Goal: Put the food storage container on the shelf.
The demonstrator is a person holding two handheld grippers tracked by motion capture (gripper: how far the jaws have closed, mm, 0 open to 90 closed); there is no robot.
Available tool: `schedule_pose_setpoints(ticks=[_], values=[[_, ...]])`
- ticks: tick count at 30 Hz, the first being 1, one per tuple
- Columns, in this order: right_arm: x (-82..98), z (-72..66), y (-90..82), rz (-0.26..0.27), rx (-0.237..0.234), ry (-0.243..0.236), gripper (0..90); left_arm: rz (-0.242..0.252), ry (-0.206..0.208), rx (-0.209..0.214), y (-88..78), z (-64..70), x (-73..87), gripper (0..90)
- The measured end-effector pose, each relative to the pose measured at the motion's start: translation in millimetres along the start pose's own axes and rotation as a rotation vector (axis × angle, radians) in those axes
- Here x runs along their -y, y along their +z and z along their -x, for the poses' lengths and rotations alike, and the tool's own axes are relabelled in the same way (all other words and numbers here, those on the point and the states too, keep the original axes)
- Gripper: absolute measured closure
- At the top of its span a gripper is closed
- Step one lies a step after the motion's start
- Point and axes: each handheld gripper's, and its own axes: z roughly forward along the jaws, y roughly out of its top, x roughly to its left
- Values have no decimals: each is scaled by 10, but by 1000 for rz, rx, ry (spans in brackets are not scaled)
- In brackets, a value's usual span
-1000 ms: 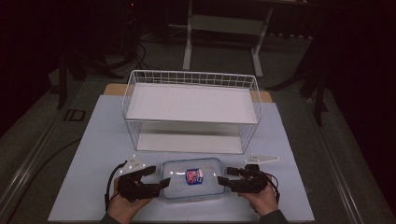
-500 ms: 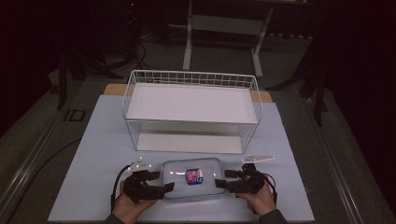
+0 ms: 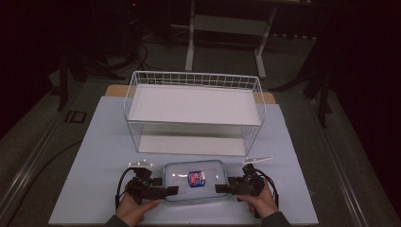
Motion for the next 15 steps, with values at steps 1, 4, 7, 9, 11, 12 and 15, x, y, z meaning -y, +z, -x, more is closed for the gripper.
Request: schedule_pose_setpoints(ticks=[1,4,7,9,11,12,15], values=[[-2,-5,-5,0,4,-5,210,-1,-14,8,-8,-7,-1,182],[0,-1,-21,-11,-4,10,224,0,-42,17,-54,-26,-4,254],[8,-5,-40,-13,-8,2,238,-7,-37,10,-70,3,-6,285],[14,-22,-52,-15,-3,-7,249,-4,-34,1,-86,23,-3,299],[18,-29,-82,-4,-6,9,299,6,-30,4,-115,40,2,332],[18,-29,-82,-4,-6,9,299,6,-30,4,-115,40,2,358],[16,-30,-163,32,-11,9,384,22,-1,-8,-158,83,-1,401]])
